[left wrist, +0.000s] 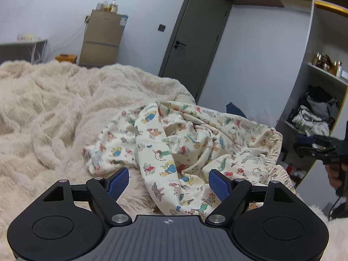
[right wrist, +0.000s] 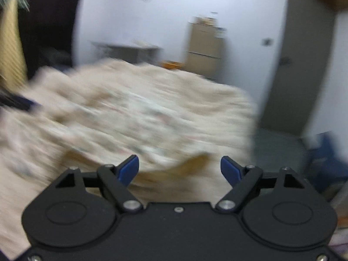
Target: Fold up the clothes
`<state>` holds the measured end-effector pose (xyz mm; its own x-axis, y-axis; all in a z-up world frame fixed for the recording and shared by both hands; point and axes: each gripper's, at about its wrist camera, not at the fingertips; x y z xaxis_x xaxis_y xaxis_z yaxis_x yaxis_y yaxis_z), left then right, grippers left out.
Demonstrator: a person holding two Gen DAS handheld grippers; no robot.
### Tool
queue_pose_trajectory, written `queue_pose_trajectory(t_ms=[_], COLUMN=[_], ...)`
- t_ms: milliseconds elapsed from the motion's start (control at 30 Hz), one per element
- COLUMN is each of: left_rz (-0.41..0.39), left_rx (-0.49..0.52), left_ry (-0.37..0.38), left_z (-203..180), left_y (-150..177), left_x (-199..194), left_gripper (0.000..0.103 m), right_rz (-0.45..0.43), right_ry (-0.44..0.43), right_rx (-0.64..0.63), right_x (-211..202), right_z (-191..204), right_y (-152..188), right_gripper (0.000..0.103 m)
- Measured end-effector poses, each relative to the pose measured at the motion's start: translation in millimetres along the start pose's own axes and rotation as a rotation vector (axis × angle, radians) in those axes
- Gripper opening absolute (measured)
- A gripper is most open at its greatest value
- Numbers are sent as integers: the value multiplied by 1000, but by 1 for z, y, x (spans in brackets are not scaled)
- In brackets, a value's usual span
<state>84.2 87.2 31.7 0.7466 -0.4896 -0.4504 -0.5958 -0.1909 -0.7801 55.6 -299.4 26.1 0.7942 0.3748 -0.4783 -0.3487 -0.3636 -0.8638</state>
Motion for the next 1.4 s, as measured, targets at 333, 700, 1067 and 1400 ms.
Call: queue_pose_trajectory(t_ms=[333, 700, 1067, 1400], left_rz=[45, -18, -13, -61], left_rx=[-29, -34, -3, -101], left_ry=[36, 127, 180, 42], left_z=[1, -27, -72, -14], left_y=[11, 14, 17, -11], left_x=[19, 2, -6, -6], left_gripper=[76, 3, 52, 71], right_rz=[-3, -52, 161, 7], right_ry=[45, -7, 302, -29], right_rx=[542, 649, 452, 316], right_x=[55, 78, 106, 34], right_z=[-76, -117, -127, -75], right_y=[47, 29, 36, 22], right_gripper=[81, 12, 56, 82])
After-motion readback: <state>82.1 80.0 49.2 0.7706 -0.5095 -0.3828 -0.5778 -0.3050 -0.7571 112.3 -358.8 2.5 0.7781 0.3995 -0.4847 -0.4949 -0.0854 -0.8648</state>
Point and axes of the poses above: each gripper's, at about its wrist camera, not at the fingertips, and x roughly the way its jaws point, z to its left, y to its underside, and after that the axes turned 8 degrees about -x, right-handed
